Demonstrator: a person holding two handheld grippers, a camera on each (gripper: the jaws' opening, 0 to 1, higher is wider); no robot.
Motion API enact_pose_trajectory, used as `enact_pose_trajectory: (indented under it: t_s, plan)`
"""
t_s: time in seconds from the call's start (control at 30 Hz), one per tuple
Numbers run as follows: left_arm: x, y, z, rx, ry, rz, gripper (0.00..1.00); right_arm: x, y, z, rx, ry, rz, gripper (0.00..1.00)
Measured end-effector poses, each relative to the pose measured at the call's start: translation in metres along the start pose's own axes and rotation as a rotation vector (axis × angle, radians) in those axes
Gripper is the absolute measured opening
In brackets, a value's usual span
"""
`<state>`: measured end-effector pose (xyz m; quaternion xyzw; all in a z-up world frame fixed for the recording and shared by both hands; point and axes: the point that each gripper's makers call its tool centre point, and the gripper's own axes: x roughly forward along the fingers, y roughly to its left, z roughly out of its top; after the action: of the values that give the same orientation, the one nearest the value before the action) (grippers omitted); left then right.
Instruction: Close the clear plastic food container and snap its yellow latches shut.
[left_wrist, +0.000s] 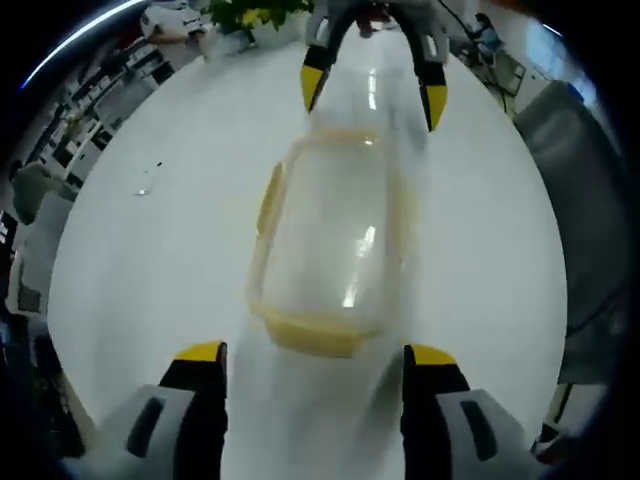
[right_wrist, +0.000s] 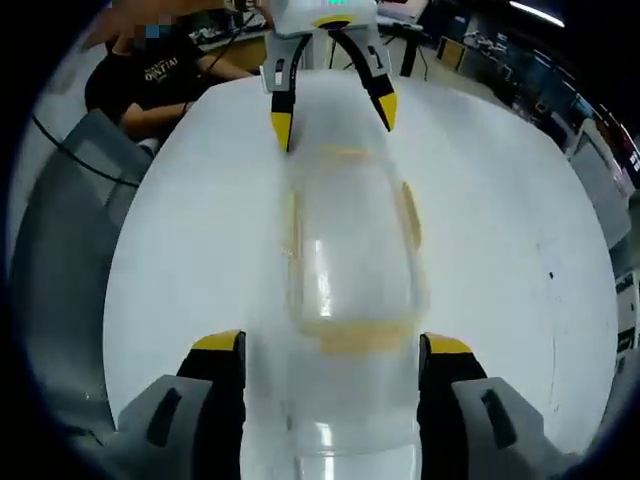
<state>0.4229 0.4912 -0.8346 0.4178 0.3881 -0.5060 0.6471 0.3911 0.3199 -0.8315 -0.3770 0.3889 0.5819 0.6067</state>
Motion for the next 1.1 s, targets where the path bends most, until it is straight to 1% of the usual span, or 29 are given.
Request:
enact_pose_trajectory:
  t_s: [0.07,0.1,0.13,0.2,0.27,0.3,0.33,0.37,0.4,0.47,0.5,0.53,0.6,0.67,0.73,0.77,0.8,0.83,0.87,0.9,0.93,0.97,1.0,1.1]
  plan:
    - [0.002,0.003,0.0,0.0,-0.005,-0.021,0.66,0.006,-0.005,0.0,-0.012,0.013,0.008,0.63]
    - [0.002,0.004,0.001,-0.005,-0.011,-0.026,0.65,0.009,-0.008,0.0,0.008,0.012,0.012,0.62]
    - [0.003,0.002,0.006,-0.022,-0.05,-0.048,0.63,0.011,-0.01,0.001,0.024,0.01,0.013,0.62]
    - [0.005,0.004,0.005,-0.023,-0.05,-0.046,0.63,0.016,-0.01,-0.002,0.032,0.022,0.019,0.61]
    - [0.007,0.004,0.004,0.038,-0.047,-0.053,0.59,0.018,-0.008,-0.003,0.02,0.025,0.033,0.58]
    - [0.009,0.003,0.003,0.038,-0.045,-0.059,0.56,0.02,-0.006,-0.003,0.015,0.031,0.047,0.56]
    - [0.01,0.001,0.002,0.042,-0.04,-0.073,0.53,0.019,-0.009,0.0,-0.022,0.023,0.034,0.55]
    - [0.011,-0.001,0.002,0.035,-0.043,-0.086,0.51,0.017,-0.01,-0.001,-0.01,0.029,0.029,0.54]
    - [0.011,-0.005,0.006,0.014,-0.062,-0.112,0.48,0.017,-0.011,0.0,-0.01,0.029,0.027,0.51]
    - [0.013,-0.008,0.005,0.01,-0.058,-0.139,0.44,0.016,-0.013,0.0,-0.014,0.026,0.021,0.49]
    - [0.013,-0.01,0.005,-0.008,-0.056,-0.154,0.43,0.016,-0.016,0.0,-0.017,0.027,0.017,0.47]
    - [0.013,-0.01,0.007,0.004,-0.059,-0.138,0.43,0.016,-0.017,-0.001,-0.028,0.027,0.011,0.47]
    - [0.013,-0.013,0.007,0.016,-0.06,-0.142,0.41,0.016,-0.016,-0.001,-0.022,0.024,0.013,0.47]
    - [0.013,-0.014,0.008,0.014,-0.055,-0.141,0.4,0.016,-0.014,-0.001,-0.024,0.022,0.013,0.48]
    - [0.012,-0.017,0.008,0.016,-0.052,-0.143,0.34,0.015,-0.011,-0.002,-0.035,0.017,0.016,0.49]
    - [0.013,-0.019,0.008,0.007,-0.043,-0.14,0.34,0.015,-0.01,-0.002,-0.042,0.026,0.017,0.48]
    - [0.014,-0.019,0.009,0.019,-0.044,-0.142,0.34,0.015,-0.01,-0.002,-0.048,0.042,0.017,0.47]
    - [0.014,-0.02,0.009,0.02,-0.035,-0.143,0.34,0.015,-0.008,-0.002,-0.047,0.059,0.016,0.46]
    - [0.013,-0.022,0.007,0.032,-0.014,-0.145,0.34,0.014,-0.005,-0.003,-0.07,0.082,0.023,0.43]
    - [0.011,-0.025,0.002,0.059,0.014,-0.158,0.34,0.013,-0.005,-0.002,-0.079,0.085,0.016,0.37]
    - [0.012,-0.028,0.004,0.056,0.008,-0.149,0.34,0.016,-0.005,-0.004,-0.071,0.078,0.003,0.37]
    - [0.012,-0.03,0.002,0.038,0.027,-0.151,0.34,0.018,-0.002,-0.003,-0.07,0.08,0.003,0.37]
    - [0.011,-0.031,0.001,0.047,0.031,-0.149,0.34,0.019,0.001,-0.003,-0.058,0.079,0.01,0.37]
    - [0.009,-0.036,-0.003,0.034,0.06,-0.157,0.34,0.019,0.007,0.001,-0.078,0.083,0.007,0.37]
